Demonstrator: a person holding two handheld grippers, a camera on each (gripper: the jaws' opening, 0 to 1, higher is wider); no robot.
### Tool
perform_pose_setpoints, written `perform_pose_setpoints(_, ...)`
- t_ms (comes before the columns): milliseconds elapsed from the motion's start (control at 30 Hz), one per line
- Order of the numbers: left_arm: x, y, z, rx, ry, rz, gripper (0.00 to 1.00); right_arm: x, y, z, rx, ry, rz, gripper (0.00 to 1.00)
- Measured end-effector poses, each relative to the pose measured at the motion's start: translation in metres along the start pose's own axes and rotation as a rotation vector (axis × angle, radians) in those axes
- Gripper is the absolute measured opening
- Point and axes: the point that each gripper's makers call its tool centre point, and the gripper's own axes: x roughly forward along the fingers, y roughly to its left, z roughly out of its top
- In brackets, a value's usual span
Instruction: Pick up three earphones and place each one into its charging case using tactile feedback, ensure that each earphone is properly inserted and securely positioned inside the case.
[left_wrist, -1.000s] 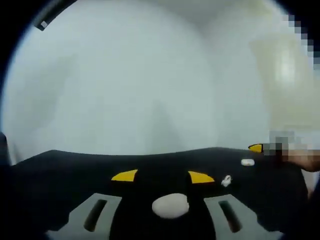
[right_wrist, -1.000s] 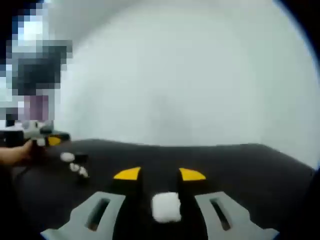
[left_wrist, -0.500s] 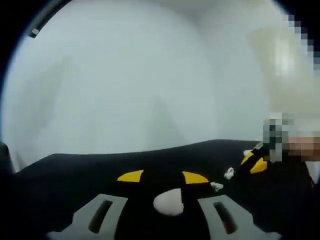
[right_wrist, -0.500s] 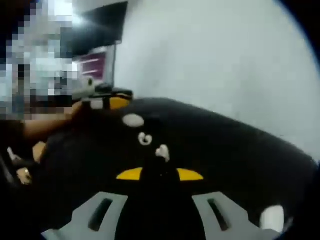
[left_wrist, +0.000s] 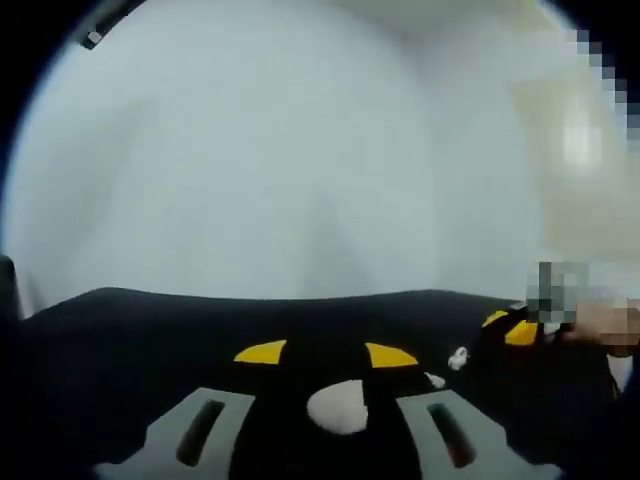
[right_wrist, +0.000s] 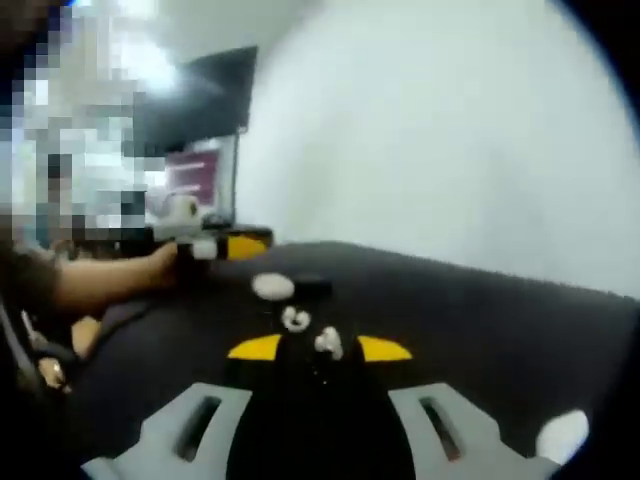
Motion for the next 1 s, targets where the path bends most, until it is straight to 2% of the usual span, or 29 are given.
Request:
perform_pose_setpoints(67, 0.006, -0.002, -0.002, -0.018, 0.029, -0.005, 0.3, -0.002, -0.007, -0.002, 0.046, -0.002, -0.01, 0.31)
perform_pose_setpoints(133, 0.018, -0.008, -0.008, -0.09, 0.113, -0.049, 0.35, -0.005, -0.013, 0.001, 0.071, -0.018, -0.025, 0.31)
perform_pose_setpoints(167, 0.028, -0.01, -0.016, -0.141, 0.208, -0.066, 0.36, -0.006, -0.014, 0.005, 0.094, -0.046, -0.028, 0.31)
perform_pose_setpoints(200, 0.033, -0.01, -0.024, -0.158, 0.307, -0.073, 0.37, -0.008, -0.012, 0.008, 0.108, -0.065, -0.014, 0.31)
perform_pose_setpoints(267, 0.046, -0.005, -0.028, -0.093, 0.404, -0.056, 0.41, -0.009, -0.014, 0.01, 0.132, -0.075, -0.013, 0.31)
perform_pose_setpoints(333, 0.057, -0.002, -0.026, -0.01, 0.471, -0.055, 0.45, -0.011, -0.015, 0.012, 0.155, -0.089, -0.016, 0.31)
perform_pose_setpoints(467, 0.074, -0.002, -0.017, 0.04, 0.54, -0.045, 0.45, -0.015, -0.023, 0.021, 0.259, -0.153, -0.021, 0.31)
perform_pose_setpoints(500, 0.076, -0.003, -0.019, 0.041, 0.56, -0.043, 0.45, -0.017, -0.025, 0.024, 0.283, -0.17, -0.023, 0.31)
perform_pose_setpoints(567, 0.075, -0.002, -0.032, 0.068, 0.657, -0.047, 0.46, -0.018, -0.028, 0.026, 0.314, -0.184, -0.02, 0.3)
perform_pose_setpoints(667, 0.08, 0.002, -0.044, 0.13, 0.704, -0.025, 0.46, -0.016, -0.028, 0.028, 0.332, -0.196, -0.014, 0.3)
perform_pose_setpoints(767, 0.081, -0.001, -0.059, 0.115, 0.728, -0.03, 0.45, -0.014, -0.027, 0.029, 0.345, -0.204, -0.014, 0.3)
perform_pose_setpoints(800, 0.074, -0.004, -0.074, 0.111, 0.783, -0.033, 0.45, -0.014, -0.027, 0.029, 0.349, -0.204, -0.016, 0.3)
perform_pose_setpoints(833, 0.076, -0.002, -0.078, 0.109, 0.774, -0.024, 0.45, -0.013, -0.027, 0.03, 0.352, -0.206, -0.017, 0.3)
perform_pose_setpoints(900, 0.08, 0.001, -0.071, 0.056, 0.729, -0.005, 0.4, -0.013, -0.026, 0.031, 0.36, -0.212, -0.016, 0.3)
perform_pose_setpoints(1000, 0.077, 0.001, -0.072, 0.066, 0.727, -0.01, 0.39, -0.012, -0.026, 0.031, 0.366, -0.215, -0.02, 0.29)
